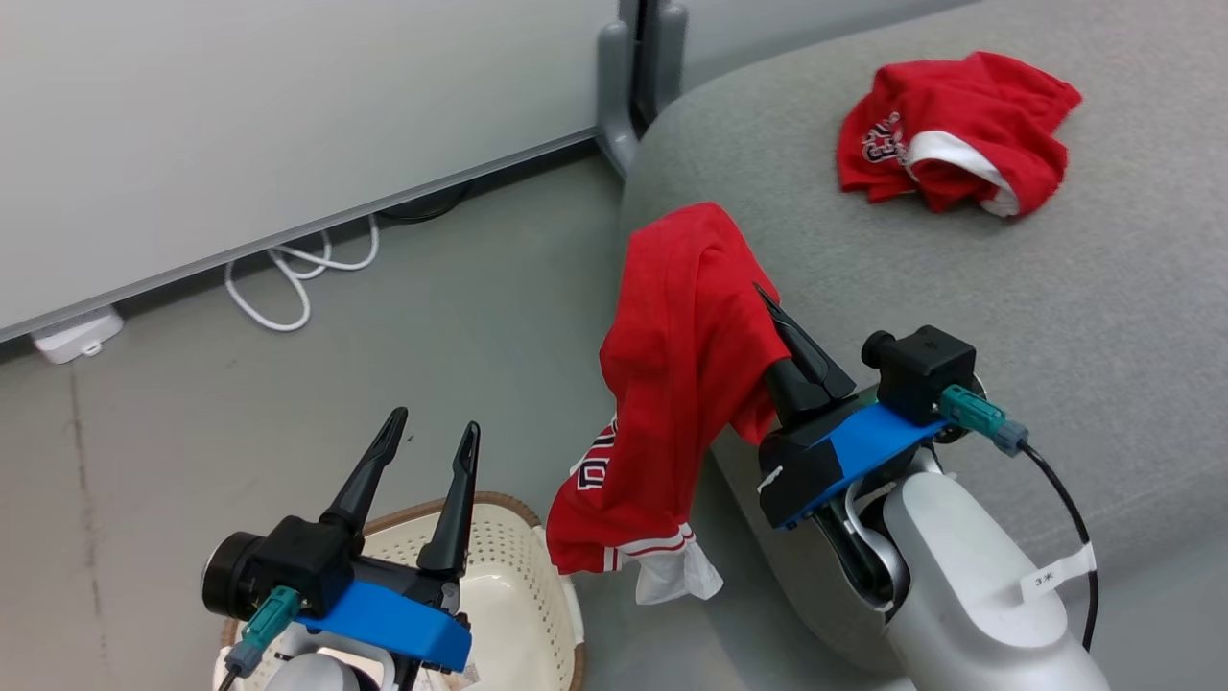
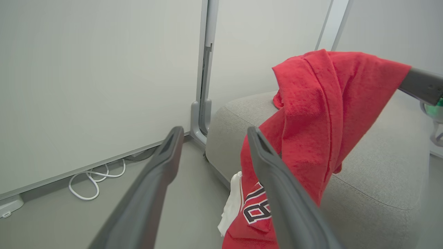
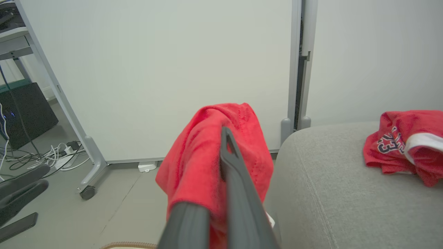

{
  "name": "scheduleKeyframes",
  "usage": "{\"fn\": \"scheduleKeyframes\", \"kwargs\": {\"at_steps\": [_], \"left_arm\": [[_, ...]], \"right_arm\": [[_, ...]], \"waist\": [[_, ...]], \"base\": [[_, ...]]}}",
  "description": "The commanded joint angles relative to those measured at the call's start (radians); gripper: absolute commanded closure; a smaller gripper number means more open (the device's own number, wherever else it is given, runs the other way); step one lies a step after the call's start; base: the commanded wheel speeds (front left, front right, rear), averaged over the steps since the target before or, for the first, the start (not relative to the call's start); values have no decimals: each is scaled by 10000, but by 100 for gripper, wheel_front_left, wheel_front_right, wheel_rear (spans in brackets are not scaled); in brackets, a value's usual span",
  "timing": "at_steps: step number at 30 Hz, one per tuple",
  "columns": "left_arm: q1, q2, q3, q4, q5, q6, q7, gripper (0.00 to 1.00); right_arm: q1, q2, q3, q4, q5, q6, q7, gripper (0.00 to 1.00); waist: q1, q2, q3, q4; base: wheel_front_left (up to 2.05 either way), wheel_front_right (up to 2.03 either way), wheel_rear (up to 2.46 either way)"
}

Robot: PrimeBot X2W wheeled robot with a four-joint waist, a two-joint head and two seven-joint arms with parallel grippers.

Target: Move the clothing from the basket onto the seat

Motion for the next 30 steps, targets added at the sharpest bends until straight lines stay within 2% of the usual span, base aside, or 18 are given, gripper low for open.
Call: {"fn": "scheduleKeyframes", "kwargs": {"at_steps": [1, 7, 12, 22, 25, 30], "left_arm": [[-162, 69, -32, -74, -9, -73, -47, 0], [-312, 373, -101, -135, 22, -73, -45, 0], [-438, 499, -311, -86, 33, -73, -47, 0], [-846, 719, -830, 94, -178, -48, -46, 0], [-885, 810, -887, 102, -192, -48, -46, 0], [-960, 1027, -808, -29, -61, -48, -46, 0]], "right_arm": [[175, -1, -53, -153, -23, 5, 8, 100], [785, 2, -292, -948, -23, 7, 176, 100], [1246, 5, -647, -1405, -61, 5, 268, 100], [1864, 4, -1252, -2167, -28, 5, 368, 100], [1525, 2, -1077, -2201, -133, 5, 507, 100], [337, 1, -1394, -1970, -323, 5, 550, 100]], "waist": [[0, -1, 257, -685], [0, -1, 516, -1843], [0, -1, 634, -2395], [0, -1, 869, -2456], [0, -1, 1026, -2466], [0, -1, 1579, -2494]], "base": [[0, 0, 0], [0, 0, 0], [0, 0, 0], [0, 0, 0], [0, 0, 0], [0, 0, 0]]}}
